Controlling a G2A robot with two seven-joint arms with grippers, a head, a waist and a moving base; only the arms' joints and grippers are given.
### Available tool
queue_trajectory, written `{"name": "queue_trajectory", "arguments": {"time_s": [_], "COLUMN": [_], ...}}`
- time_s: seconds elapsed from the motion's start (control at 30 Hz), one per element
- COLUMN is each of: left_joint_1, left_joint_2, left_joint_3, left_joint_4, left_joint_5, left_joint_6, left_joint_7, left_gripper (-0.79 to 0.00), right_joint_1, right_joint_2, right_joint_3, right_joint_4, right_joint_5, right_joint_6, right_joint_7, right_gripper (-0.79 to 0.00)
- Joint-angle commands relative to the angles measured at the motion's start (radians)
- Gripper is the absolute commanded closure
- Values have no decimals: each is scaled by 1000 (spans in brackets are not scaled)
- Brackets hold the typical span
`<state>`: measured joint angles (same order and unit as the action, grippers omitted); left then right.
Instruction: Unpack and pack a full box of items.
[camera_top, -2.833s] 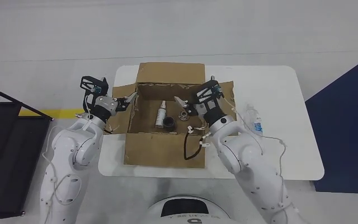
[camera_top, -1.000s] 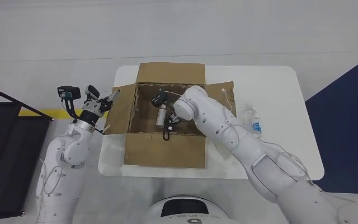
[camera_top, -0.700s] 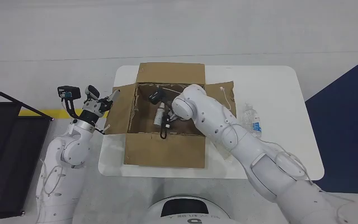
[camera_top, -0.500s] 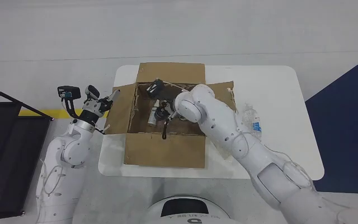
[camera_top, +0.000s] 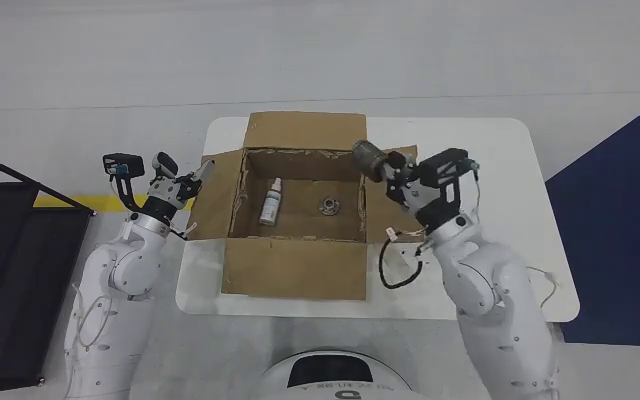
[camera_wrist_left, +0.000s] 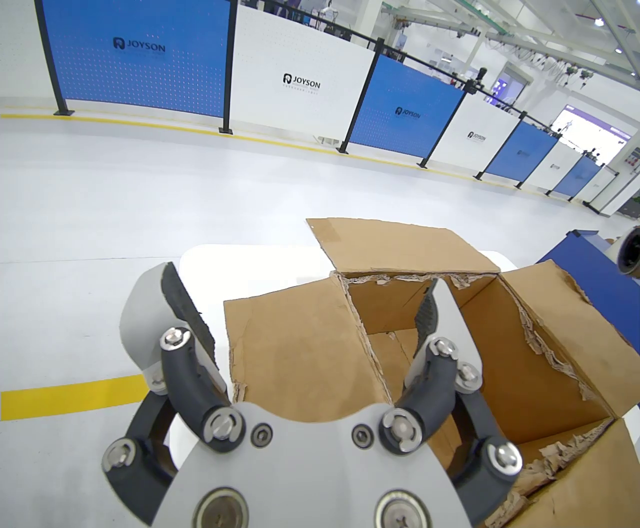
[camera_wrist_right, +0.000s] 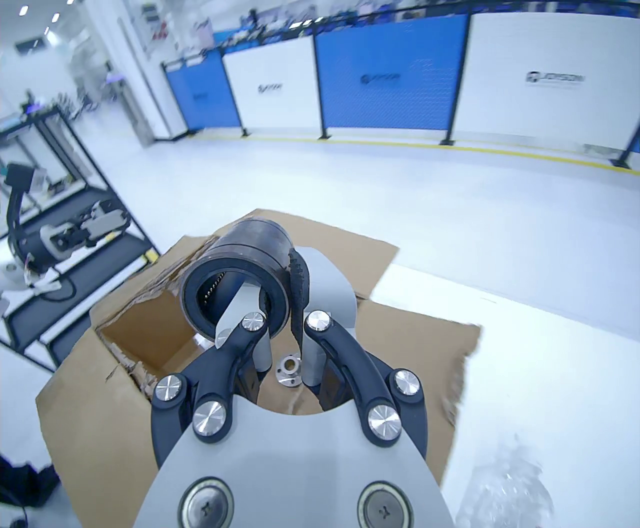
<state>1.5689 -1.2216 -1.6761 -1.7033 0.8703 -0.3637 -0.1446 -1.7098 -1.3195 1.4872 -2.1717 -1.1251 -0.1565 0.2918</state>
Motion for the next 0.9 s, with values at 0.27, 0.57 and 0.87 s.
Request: {"name": "queue_trajectory", "arguments": {"time_s": [0.27, 0.57, 0.87], "left_joint_1": [0, 0, 0], "left_joint_2": [0, 0, 0], "left_joint_3": [0, 0, 0], "left_joint_4": [0, 0, 0], "left_joint_5": [0, 0, 0], "left_joint_6": [0, 0, 0], "left_joint_7": [0, 0, 0], "left_gripper": [-785, -785, -785], "right_joint_1": [-284, -284, -168], "right_joint_2": [-7, -7, -14], "right_joint_3": [187, 187, 76], "right_joint_4": [-34, -34, 51], "right_joint_5": [130, 130, -122], "right_joint_6": [112, 112, 350], "right_joint_7": [-279, -279, -119], "right_gripper": [0, 0, 0]}}
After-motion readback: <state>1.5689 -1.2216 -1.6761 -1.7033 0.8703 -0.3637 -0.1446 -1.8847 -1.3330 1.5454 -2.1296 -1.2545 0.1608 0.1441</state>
